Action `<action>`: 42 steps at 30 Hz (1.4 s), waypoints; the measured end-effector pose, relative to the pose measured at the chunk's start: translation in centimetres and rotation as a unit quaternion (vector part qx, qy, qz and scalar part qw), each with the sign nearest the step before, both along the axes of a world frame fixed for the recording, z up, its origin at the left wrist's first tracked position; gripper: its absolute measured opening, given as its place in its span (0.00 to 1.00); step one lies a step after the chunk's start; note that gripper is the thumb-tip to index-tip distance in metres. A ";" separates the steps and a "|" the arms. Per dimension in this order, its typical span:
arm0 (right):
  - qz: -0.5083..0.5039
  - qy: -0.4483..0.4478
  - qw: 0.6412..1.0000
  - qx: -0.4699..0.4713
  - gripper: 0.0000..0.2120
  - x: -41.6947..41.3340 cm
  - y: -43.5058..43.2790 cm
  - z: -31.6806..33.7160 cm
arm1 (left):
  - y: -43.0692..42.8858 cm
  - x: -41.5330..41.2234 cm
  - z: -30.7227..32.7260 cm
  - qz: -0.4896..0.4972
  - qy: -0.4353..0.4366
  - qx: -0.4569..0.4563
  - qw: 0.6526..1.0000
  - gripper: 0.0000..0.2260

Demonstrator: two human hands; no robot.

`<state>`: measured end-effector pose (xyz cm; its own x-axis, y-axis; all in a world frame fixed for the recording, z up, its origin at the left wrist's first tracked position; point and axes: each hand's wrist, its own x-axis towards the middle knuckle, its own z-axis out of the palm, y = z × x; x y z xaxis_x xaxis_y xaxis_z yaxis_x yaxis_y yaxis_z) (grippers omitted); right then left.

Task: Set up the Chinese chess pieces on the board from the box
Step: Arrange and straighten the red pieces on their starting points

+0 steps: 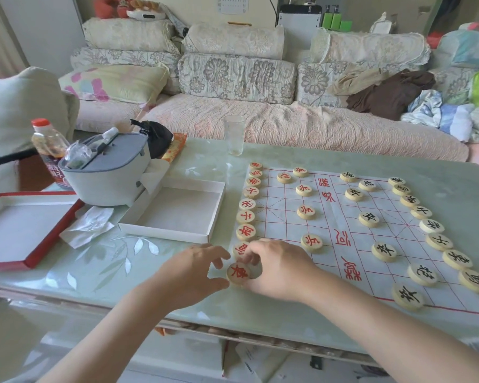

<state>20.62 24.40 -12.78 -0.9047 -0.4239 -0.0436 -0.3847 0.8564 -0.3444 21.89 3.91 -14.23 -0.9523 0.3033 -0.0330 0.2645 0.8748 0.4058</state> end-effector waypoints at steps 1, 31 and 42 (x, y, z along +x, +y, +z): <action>-0.005 -0.002 1.000 -0.005 0.18 0.0 -0.1 -0.1 | 0.2 0.0 0.0 -0.004 0.003 -0.001 1.000 0.20; 0.049 0.028 0.998 -0.009 0.15 -4.5 0.2 -1.0 | 1.1 -2.9 0.1 0.027 0.024 -0.010 0.999 0.12; -0.003 0.019 1.000 -0.008 0.15 -4.4 0.4 -1.1 | 1.9 -3.6 -0.1 0.041 0.042 0.018 0.998 0.11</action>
<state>16.19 24.81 -13.91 -0.9079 -0.4192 -0.0029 -0.3927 0.8529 -0.3440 18.33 5.83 -14.35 -0.9730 0.2236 0.0570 0.2266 0.8800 0.4174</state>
